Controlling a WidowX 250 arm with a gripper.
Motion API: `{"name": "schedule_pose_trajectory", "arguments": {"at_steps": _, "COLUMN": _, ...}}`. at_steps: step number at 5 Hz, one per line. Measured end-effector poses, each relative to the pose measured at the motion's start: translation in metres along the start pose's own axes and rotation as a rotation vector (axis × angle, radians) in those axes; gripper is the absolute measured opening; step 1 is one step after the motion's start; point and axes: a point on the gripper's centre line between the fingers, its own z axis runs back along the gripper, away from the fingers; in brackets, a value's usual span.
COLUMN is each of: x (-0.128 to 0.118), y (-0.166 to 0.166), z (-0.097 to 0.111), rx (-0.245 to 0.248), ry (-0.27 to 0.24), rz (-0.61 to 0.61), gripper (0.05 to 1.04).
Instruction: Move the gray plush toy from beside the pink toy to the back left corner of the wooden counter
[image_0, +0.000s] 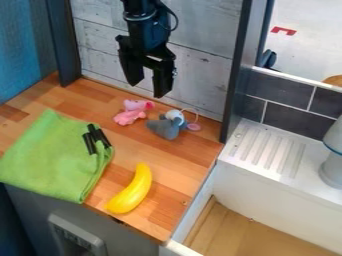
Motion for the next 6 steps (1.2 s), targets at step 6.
{"name": "schedule_pose_trajectory", "arguments": {"at_steps": 6, "x": 0.030, "y": -0.015, "z": -0.084, "rx": -0.014, "ry": -0.013, "rz": -0.099, "gripper": 0.969}}
